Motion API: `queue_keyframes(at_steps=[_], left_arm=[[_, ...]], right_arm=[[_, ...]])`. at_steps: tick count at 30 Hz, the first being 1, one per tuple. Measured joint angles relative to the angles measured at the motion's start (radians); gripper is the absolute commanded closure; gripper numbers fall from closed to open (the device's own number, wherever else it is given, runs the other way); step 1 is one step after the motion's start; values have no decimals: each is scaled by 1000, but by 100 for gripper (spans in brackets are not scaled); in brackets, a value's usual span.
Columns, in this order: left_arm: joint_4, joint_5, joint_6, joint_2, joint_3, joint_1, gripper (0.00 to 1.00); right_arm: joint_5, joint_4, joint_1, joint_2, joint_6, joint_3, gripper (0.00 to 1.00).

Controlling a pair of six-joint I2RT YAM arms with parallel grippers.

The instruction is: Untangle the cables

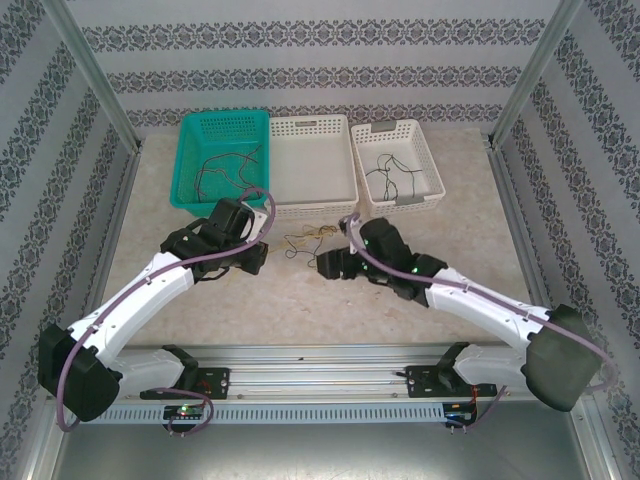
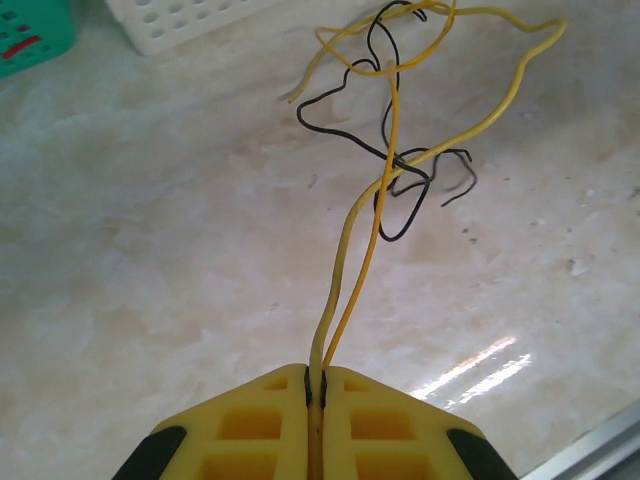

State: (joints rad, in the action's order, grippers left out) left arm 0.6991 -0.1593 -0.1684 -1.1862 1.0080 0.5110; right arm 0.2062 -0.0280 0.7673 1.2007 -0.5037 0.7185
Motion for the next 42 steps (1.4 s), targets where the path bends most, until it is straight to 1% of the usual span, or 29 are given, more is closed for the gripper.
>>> queue_keyframes(at_steps=[2, 5, 9, 14, 18, 22, 29, 31, 32, 35, 37, 38, 42], left_arm=[[-8, -20, -1, 0, -3, 0, 100], [-18, -43, -4, 0, -9, 0, 100], [-36, -73, -8, 1, -20, 0, 100], [-46, -89, -8, 13, -27, 0, 100], [-51, -100, -8, 26, -30, 0, 100], [-56, -104, -8, 27, -30, 0, 100], [-56, -117, -8, 29, -31, 0, 100], [-57, -121, -8, 32, -32, 0, 100], [-57, -122, -8, 35, -33, 0, 100], [-58, -126, -8, 43, -34, 0, 100], [-58, -129, -8, 48, -36, 0, 100], [-58, -129, -8, 49, -37, 0, 100], [-58, -129, -8, 49, -37, 0, 100]], right_arm=[[-27, 75, 46, 6, -3, -36, 34], [-73, 159, 111, 49, -2, -44, 35], [-140, 215, 177, 142, 5, -24, 37], [-222, 237, 190, 225, 5, 8, 40], [-287, 248, 191, 231, 5, 9, 40], [-337, 267, 191, 238, 5, 9, 45], [-397, 280, 190, 304, -11, 10, 59], [-405, 282, 190, 315, -19, 11, 66], [-409, 283, 188, 317, -21, 11, 71], [-421, 293, 177, 318, -27, 14, 89], [-433, 297, 177, 318, -37, 14, 98], [-439, 298, 177, 316, -39, 14, 100], [-452, 307, 170, 263, -44, -24, 100]])
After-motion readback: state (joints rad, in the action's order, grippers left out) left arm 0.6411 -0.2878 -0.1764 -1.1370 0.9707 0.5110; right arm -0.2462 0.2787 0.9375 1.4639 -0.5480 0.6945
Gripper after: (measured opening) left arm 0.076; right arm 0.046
